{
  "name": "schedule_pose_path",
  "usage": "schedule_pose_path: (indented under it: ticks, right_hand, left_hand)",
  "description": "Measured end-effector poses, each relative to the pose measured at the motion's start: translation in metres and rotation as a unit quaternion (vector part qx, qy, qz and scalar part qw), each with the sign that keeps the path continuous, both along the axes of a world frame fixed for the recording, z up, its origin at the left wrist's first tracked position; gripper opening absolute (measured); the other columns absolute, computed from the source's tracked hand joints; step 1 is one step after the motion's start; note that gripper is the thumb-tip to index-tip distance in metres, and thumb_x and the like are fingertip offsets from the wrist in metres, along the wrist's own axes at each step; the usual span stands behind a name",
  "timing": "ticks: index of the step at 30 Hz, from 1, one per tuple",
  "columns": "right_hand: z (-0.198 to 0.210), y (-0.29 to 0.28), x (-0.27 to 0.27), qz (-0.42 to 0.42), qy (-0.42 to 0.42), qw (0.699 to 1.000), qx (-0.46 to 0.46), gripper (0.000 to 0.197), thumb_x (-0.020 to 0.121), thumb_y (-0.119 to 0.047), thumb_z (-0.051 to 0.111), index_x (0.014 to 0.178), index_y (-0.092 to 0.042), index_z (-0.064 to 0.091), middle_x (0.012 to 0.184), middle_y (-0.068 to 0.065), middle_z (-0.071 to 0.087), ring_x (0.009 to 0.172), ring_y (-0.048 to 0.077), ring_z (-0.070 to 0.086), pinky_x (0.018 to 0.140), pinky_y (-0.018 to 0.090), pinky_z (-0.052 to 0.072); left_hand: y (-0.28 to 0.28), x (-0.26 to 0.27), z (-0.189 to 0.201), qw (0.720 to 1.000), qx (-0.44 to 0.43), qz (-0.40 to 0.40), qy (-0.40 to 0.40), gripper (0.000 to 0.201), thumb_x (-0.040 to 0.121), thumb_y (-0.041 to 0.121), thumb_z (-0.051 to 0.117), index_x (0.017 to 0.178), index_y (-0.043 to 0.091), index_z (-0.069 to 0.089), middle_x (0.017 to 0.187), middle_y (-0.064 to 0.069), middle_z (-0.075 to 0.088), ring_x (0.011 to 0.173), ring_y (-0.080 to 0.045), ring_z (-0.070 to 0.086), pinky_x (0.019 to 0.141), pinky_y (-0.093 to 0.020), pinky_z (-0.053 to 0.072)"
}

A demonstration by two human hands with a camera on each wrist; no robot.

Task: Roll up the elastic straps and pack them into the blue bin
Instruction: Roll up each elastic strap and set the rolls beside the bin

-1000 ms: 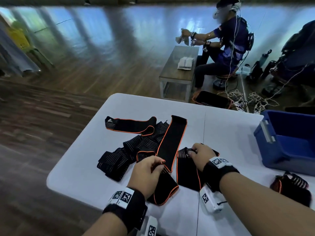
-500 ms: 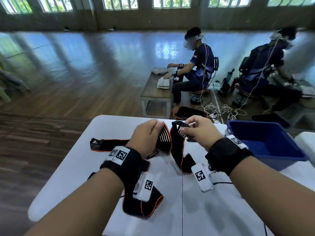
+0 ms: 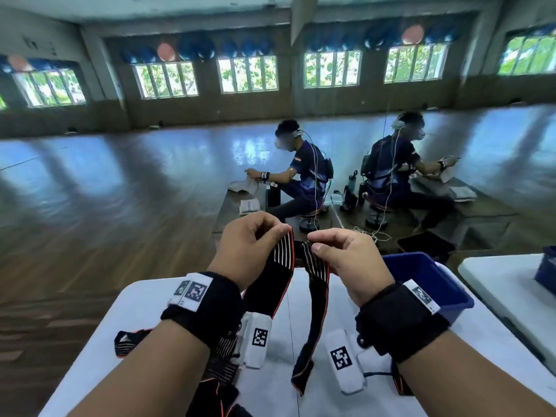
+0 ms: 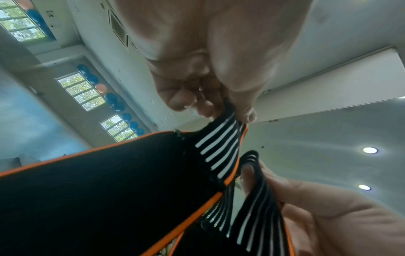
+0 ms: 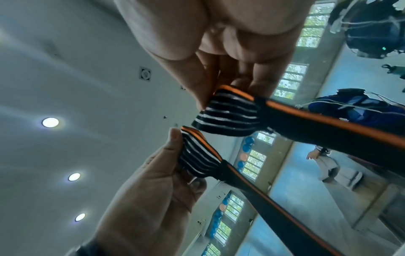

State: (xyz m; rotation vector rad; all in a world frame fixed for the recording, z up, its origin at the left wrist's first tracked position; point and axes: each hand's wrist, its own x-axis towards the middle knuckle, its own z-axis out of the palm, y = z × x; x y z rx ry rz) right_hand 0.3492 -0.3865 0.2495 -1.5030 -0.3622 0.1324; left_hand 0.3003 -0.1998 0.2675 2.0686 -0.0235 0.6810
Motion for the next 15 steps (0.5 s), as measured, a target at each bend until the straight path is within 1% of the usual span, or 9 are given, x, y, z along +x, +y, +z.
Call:
schedule_pose_path:
  ticks: [2, 3, 5, 7, 8, 10, 12, 13, 15]
  right_hand:
    - [0.002, -0.002, -0.005, -0.017, -0.014, 1.0, -0.002, 0.02, 0.086, 0.004, 0.069, 0.094, -0.013, 0.075, 0.088, 0.022, 0.071, 0.075, 0.026, 0.068, 0.074, 0.048, 0.059]
    - [0.003, -0.002, -0.007, -0.027, -0.017, 0.999, 0.003, 0.019, 0.085, 0.005, 0.07, 0.094, -0.012, 0.074, 0.085, 0.02, 0.07, 0.074, 0.025, 0.068, 0.07, 0.046, 0.06]
    - [0.005, -0.002, -0.01, -0.05, -0.022, 0.998, 0.015, 0.018, 0.083, 0.005, 0.072, 0.09, -0.011, 0.071, 0.079, 0.012, 0.067, 0.071, 0.024, 0.067, 0.064, 0.043, 0.06]
    - [0.006, -0.003, -0.011, -0.072, -0.028, 0.997, 0.022, 0.016, 0.082, 0.005, 0.073, 0.087, -0.01, 0.07, 0.075, 0.008, 0.067, 0.068, 0.023, 0.066, 0.062, 0.045, 0.059]
    - [0.007, -0.004, -0.011, -0.078, -0.029, 0.996, 0.026, 0.015, 0.081, 0.005, 0.073, 0.087, -0.009, 0.069, 0.074, 0.008, 0.066, 0.067, 0.023, 0.065, 0.062, 0.045, 0.058]
    - [0.008, -0.005, -0.012, -0.084, -0.034, 0.995, 0.03, 0.013, 0.081, 0.005, 0.073, 0.087, -0.006, 0.069, 0.074, 0.008, 0.067, 0.066, 0.021, 0.065, 0.062, 0.041, 0.058]
    - [0.008, -0.006, -0.014, -0.092, -0.042, 0.994, 0.028, 0.012, 0.081, 0.005, 0.074, 0.086, -0.004, 0.069, 0.075, 0.012, 0.069, 0.065, 0.019, 0.066, 0.062, 0.036, 0.058]
    - [0.008, -0.006, -0.014, -0.1, -0.044, 0.994, 0.026, 0.012, 0.08, 0.005, 0.074, 0.085, -0.004, 0.069, 0.076, 0.014, 0.07, 0.065, 0.019, 0.066, 0.062, 0.035, 0.058]
    - [0.006, -0.005, -0.012, -0.116, -0.043, 0.992, 0.023, 0.012, 0.08, 0.005, 0.074, 0.083, -0.006, 0.069, 0.079, 0.019, 0.072, 0.068, 0.029, 0.07, 0.067, 0.041, 0.061]
  left_hand:
    - [-0.009, 0.0, 0.003, 1.0, -0.017, -0.009, -0.01, 0.014, 0.092, 0.028, 0.071, 0.079, 0.022, 0.069, 0.07, -0.002, 0.07, 0.066, -0.019, 0.068, 0.062, -0.041, 0.059]
    - [-0.013, 0.0, 0.005, 0.999, -0.041, -0.019, -0.015, 0.014, 0.093, 0.023, 0.07, 0.08, 0.019, 0.069, 0.071, -0.007, 0.07, 0.065, -0.02, 0.068, 0.059, -0.039, 0.058]
    - [-0.02, -0.002, 0.007, 0.995, -0.089, -0.043, -0.022, 0.012, 0.094, 0.015, 0.069, 0.083, 0.009, 0.069, 0.074, -0.018, 0.068, 0.061, -0.017, 0.067, 0.052, -0.028, 0.056]
    - [-0.024, -0.003, 0.007, 0.992, -0.112, -0.061, -0.023, 0.013, 0.095, 0.012, 0.067, 0.084, 0.005, 0.069, 0.075, -0.023, 0.067, 0.06, -0.013, 0.066, 0.052, -0.022, 0.054]
    - [-0.026, -0.003, 0.007, 0.991, -0.116, -0.066, -0.024, 0.013, 0.095, 0.011, 0.066, 0.085, 0.004, 0.069, 0.075, -0.022, 0.067, 0.06, -0.011, 0.066, 0.052, -0.02, 0.054]
    - [-0.027, -0.002, 0.006, 0.991, -0.117, -0.065, -0.03, 0.014, 0.096, 0.011, 0.064, 0.086, 0.004, 0.07, 0.074, -0.016, 0.069, 0.061, -0.009, 0.066, 0.053, -0.018, 0.053]
    - [-0.028, -0.001, 0.004, 0.991, -0.111, -0.062, -0.037, 0.015, 0.097, 0.012, 0.064, 0.084, 0.006, 0.07, 0.072, -0.01, 0.069, 0.061, -0.007, 0.065, 0.054, -0.016, 0.051]
    - [-0.03, -0.001, 0.003, 0.991, -0.108, -0.061, -0.04, 0.016, 0.098, 0.012, 0.063, 0.084, 0.007, 0.07, 0.071, -0.007, 0.069, 0.061, -0.006, 0.063, 0.054, -0.015, 0.05]
    - [-0.033, -0.002, 0.003, 0.991, -0.111, -0.064, -0.042, 0.017, 0.098, 0.011, 0.061, 0.084, 0.006, 0.069, 0.07, -0.007, 0.067, 0.059, -0.003, 0.061, 0.053, -0.012, 0.048]
